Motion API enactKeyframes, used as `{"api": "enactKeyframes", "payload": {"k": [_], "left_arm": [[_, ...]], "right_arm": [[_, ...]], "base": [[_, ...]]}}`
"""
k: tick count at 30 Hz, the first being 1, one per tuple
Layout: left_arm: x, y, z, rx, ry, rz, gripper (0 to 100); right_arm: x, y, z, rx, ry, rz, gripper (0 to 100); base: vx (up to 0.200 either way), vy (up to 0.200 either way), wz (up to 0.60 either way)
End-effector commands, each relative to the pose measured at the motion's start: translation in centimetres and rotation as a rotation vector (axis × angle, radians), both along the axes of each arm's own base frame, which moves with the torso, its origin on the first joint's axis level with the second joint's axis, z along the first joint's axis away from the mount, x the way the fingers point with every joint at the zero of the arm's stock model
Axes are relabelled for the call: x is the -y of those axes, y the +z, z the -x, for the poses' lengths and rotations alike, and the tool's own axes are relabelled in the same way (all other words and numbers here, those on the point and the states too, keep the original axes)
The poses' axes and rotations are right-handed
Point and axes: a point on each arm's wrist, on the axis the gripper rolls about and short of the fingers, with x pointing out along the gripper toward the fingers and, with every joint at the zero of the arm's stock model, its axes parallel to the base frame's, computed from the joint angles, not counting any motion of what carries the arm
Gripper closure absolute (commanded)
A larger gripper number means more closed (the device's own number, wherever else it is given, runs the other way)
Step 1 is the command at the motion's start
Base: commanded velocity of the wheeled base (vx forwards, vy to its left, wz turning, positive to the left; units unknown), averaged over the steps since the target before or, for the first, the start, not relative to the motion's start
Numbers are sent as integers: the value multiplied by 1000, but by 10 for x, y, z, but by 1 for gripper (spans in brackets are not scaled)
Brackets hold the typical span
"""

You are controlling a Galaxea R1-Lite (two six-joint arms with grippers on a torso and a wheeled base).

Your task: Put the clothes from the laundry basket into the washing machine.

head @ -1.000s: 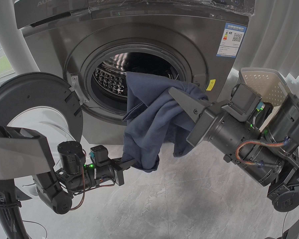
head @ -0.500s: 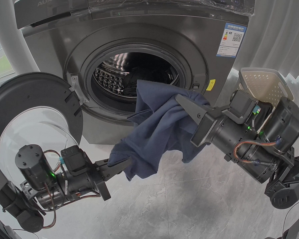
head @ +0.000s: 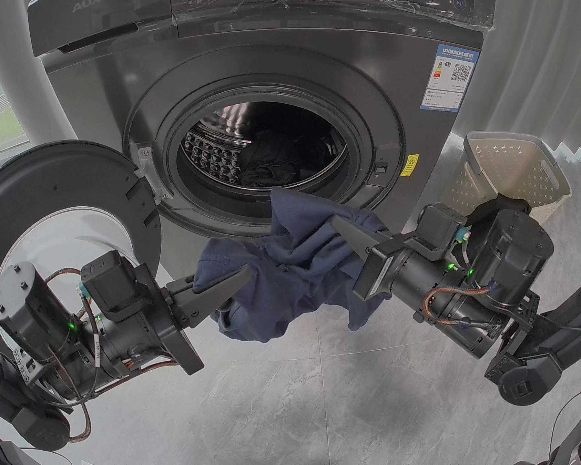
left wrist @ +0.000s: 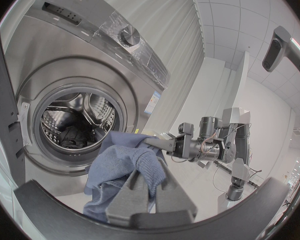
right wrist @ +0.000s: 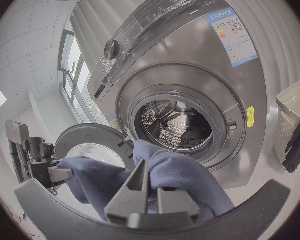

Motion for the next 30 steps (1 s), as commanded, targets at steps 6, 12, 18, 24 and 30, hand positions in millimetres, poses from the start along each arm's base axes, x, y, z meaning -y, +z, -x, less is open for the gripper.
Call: {"api": "enactKeyframes", "payload": {"k": [6, 12, 18, 24, 30], "left_arm": [[3, 17, -3, 59, 19, 51, 100], [6, 26, -11, 67, 76, 100, 100], [9, 21, -19, 47, 102, 89, 100], [13, 23, -27, 51, 153, 110, 100], [17, 32, -36, 73, 211, 151, 100]], "right_arm": [[-6, -24, -6, -57, -2, 57, 0], [-7, -41, -4, -96, 2, 105, 0], [-6, -41, -4, -95, -2, 108, 0], [-4, -39, -3, -93, -6, 107, 0], [-6, -38, 0, -89, 6, 104, 0]], "base": [[0, 0, 0], [0, 0, 0], [0, 0, 0], [0, 0, 0], [0, 0, 0]]}}
